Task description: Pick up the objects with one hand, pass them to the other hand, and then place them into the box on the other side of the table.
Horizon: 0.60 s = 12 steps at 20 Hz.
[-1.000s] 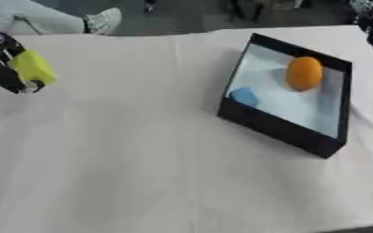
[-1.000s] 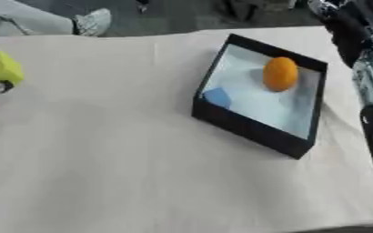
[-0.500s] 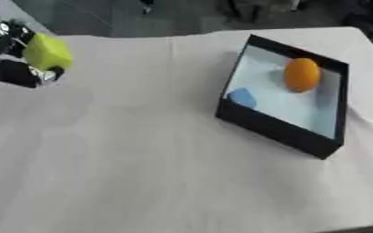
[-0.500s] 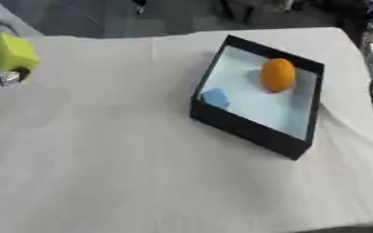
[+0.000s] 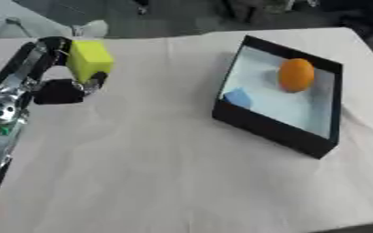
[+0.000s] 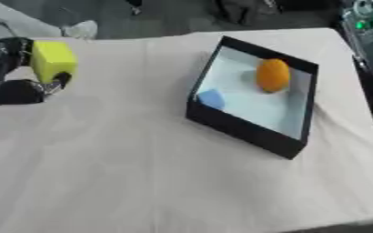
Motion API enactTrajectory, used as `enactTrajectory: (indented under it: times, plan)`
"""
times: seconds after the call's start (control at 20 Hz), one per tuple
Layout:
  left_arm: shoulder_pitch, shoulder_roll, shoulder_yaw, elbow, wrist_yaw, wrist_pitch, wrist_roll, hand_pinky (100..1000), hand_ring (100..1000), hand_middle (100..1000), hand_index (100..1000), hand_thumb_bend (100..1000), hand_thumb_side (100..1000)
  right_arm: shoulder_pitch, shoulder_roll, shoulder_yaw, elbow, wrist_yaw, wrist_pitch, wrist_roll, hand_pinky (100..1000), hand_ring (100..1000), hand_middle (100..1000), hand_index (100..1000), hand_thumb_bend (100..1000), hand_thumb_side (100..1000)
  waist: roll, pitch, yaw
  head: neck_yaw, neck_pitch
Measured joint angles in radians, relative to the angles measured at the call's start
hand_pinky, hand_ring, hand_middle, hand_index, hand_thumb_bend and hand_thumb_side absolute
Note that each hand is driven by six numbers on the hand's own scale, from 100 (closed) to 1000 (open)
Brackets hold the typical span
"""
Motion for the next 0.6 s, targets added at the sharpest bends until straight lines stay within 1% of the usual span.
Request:
enactTrajectory:
  times: [0.2,0.3,0.35,0.45,0.6]
  plan:
    - [0.0,-0.003,-0.003,0.0,0.004,-0.009,0.015,832,600,546,585,100,121,-0.007,0.009,0.006,0.0,0.006,-0.006,0.001,1000,1000,1000,1000,100,242,0.0,0.0,0.0,-0.005,0.0]
    - [0.003,-0.014,-0.005,-0.004,0.005,-0.02,0.026,834,604,550,586,100,145,-0.016,0.018,0.016,0.0,0.023,-0.011,0.004,990,1000,1000,1000,100,210,0.0,0.0,-0.002,-0.006,0.0]
    - [0.008,-0.024,-0.01,-0.006,0.006,-0.029,0.035,838,614,554,584,100,157,-0.022,0.026,0.024,0.0,0.041,-0.015,0.009,975,1000,1000,1000,100,200,0.0,0.0,-0.002,-0.007,0.0]
    - [0.023,-0.048,-0.021,-0.011,0.008,-0.052,0.058,842,620,558,585,100,161,-0.032,0.043,0.047,-0.001,0.106,-0.028,0.022,963,1000,1000,1000,100,179,0.0,0.0,-0.004,-0.008,0.001]
    - [0.046,-0.078,-0.048,-0.012,0.006,-0.095,0.083,839,617,557,586,100,163,-0.043,0.064,0.083,0.0,0.212,-0.06,0.055,954,1000,1000,1000,100,188,-0.005,0.0,-0.009,-0.01,0.008]
